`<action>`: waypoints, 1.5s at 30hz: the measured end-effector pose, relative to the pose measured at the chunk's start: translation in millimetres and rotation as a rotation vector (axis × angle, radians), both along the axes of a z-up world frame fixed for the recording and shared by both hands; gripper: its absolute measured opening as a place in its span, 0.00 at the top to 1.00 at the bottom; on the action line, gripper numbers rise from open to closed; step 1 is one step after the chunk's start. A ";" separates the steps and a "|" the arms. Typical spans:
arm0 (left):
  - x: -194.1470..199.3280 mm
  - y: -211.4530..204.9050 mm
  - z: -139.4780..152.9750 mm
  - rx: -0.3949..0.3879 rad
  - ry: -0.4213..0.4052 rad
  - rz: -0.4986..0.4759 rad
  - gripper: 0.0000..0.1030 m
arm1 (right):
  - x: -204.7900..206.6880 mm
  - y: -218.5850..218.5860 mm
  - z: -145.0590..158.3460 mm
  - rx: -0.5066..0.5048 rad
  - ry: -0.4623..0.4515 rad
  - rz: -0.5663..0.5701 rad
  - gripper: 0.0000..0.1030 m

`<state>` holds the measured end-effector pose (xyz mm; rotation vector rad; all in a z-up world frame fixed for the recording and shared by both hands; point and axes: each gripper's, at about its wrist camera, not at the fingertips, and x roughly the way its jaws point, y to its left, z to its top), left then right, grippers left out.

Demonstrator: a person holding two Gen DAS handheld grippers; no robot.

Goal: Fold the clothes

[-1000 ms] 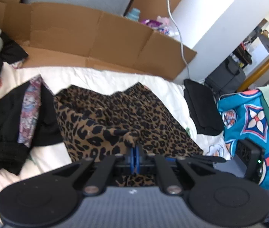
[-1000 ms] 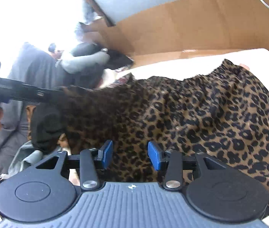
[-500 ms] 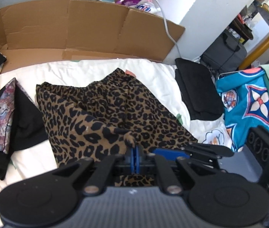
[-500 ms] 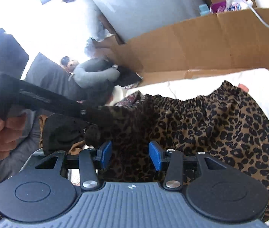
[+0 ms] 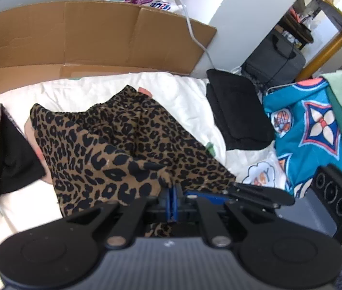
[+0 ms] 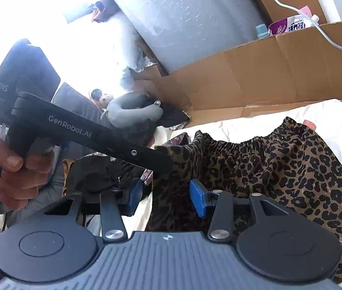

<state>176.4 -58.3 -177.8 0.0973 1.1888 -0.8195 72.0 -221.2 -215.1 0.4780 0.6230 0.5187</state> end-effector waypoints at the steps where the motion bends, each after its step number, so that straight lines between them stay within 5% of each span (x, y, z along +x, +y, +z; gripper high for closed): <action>1: 0.5 -0.7 -0.1 -0.003 0.002 0.001 0.98 | 0.7 1.1 0.0 -0.008 0.000 -0.010 0.49; 12: -6.5 -22.0 -2.7 -0.050 0.046 -0.017 0.97 | 9.9 7.0 -5.1 -0.018 0.014 -0.075 0.47; 14: -9.8 -27.0 -3.8 -0.054 0.053 -0.024 0.97 | 10.8 6.0 -5.8 -0.022 0.012 -0.092 0.56; 16: -12.8 -31.4 -2.9 -0.054 0.041 -0.025 0.97 | 12.5 3.9 -7.9 -0.047 0.023 -0.109 0.96; 18: -17.2 -36.4 1.6 -0.044 0.000 -0.028 0.93 | 13.5 -2.9 -11.3 -0.047 0.038 -0.138 0.99; 24: -21.5 -43.0 15.9 -0.090 -0.056 -0.048 0.81 | 12.8 -32.9 -27.0 -0.012 0.101 -0.228 1.00; 38: -6.2 -18.1 -26.8 0.099 -0.013 0.022 0.80 | -3.9 -107.8 -66.2 0.063 0.218 -0.395 1.00; 45: -8.9 -15.3 -32.7 0.130 -0.011 0.003 0.78 | -19.2 -139.2 -100.9 0.110 0.294 -0.487 1.00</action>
